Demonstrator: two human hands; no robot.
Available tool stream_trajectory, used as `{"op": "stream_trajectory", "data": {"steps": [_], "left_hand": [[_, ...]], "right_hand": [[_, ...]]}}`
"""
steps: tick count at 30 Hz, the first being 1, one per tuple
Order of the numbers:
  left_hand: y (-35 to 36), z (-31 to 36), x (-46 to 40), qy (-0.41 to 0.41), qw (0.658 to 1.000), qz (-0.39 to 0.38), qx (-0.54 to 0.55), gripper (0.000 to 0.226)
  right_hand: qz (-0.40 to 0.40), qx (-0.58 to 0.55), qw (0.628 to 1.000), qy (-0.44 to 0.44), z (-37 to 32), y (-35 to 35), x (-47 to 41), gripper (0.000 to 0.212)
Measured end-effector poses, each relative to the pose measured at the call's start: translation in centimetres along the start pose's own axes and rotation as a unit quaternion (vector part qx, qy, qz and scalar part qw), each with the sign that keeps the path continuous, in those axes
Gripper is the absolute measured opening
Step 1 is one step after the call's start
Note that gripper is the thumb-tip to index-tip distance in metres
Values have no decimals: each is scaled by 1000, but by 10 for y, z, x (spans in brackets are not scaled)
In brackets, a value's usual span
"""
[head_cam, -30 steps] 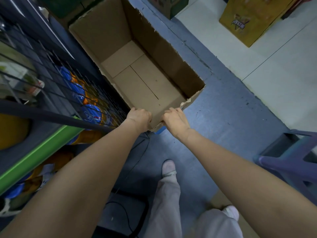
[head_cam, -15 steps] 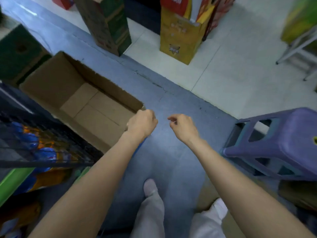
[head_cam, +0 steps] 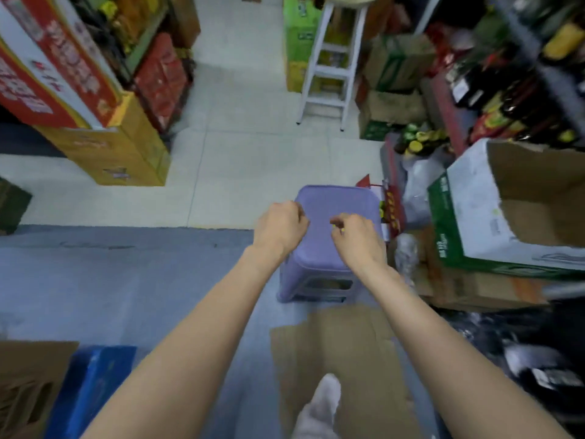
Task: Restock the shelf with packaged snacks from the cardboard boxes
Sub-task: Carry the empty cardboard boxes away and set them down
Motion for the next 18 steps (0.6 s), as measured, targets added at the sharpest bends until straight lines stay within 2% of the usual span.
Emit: {"op": "stream_trajectory", "data": {"steps": [4, 7, 11, 12, 14, 16, 18], "left_hand": [[59, 131, -16, 67, 996, -24, -61, 28], [98, 218, -17, 153, 980, -40, -119, 26], [142, 304, -12, 265, 939, -64, -208, 33], [152, 318, -11, 281, 930, -64, -227, 38], [169, 337, -13, 302, 917, -50, -255, 49], [181, 348, -16, 324, 906, -33, -272, 63], [186, 352, -16, 353, 884, -24, -307, 77]], "right_hand": [[68, 53, 996, 31, 119, -64, -15, 40], [114, 57, 990, 68, 194, -101, -19, 53], [60, 6, 986, 159, 272, -114, -26, 75], [39, -14, 984, 175, 286, -113, -28, 74], [4, -24, 982, 185, 305, -111, -32, 55], [16, 15, 984, 178, 315, -113, -33, 35], [49, 44, 983, 174, 318, -118, -26, 33]]}}
Point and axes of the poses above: each hand's wrist, its own x-axis away from the middle knuckle, its own y-axis out of the palm, z = x × y, the point moved 3 cm from there along -x, towards the middle knuckle, and after that the axes turned 10 degrees about -y, right-handed, at the moved point
